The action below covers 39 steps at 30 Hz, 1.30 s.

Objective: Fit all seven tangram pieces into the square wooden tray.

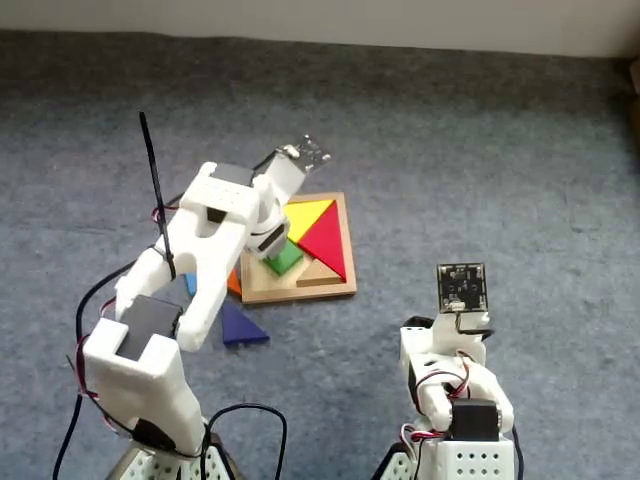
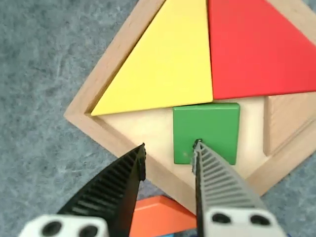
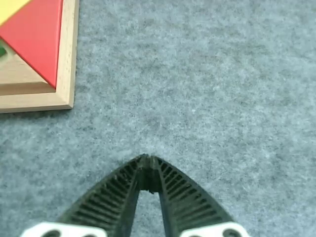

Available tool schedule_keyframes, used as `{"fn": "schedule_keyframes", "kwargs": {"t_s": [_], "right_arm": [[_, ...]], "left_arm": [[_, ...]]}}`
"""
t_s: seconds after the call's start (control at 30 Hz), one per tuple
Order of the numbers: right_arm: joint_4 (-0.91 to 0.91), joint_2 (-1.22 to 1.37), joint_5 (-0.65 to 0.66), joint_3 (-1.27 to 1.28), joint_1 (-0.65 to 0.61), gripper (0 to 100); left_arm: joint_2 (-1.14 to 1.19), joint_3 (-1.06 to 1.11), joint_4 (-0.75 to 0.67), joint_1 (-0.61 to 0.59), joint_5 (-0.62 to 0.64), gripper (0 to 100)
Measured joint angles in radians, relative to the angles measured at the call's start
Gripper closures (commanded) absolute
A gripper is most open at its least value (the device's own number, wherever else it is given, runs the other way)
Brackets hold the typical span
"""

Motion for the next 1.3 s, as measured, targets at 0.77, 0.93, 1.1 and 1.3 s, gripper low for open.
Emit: {"fn": "schedule_keyframes", "kwargs": {"t_s": [0.77, 0.93, 1.1, 1.3], "right_arm": [[0.0, 0.0, 0.0, 0.0, 0.0, 98.1], [0.0, 0.0, 0.0, 0.0, 0.0, 98.1], [0.0, 0.0, 0.0, 0.0, 0.0, 98.1], [0.0, 0.0, 0.0, 0.0, 0.0, 98.1]], "left_arm": [[-0.152, -0.132, 0.262, 0.126, 0.058, 83], [-0.339, -0.044, 0.278, 0.066, 0.058, 83], [-0.485, 0.106, 0.278, -0.023, 0.057, 83], [-0.585, 0.276, 0.272, -0.178, -0.16, 82]]}}
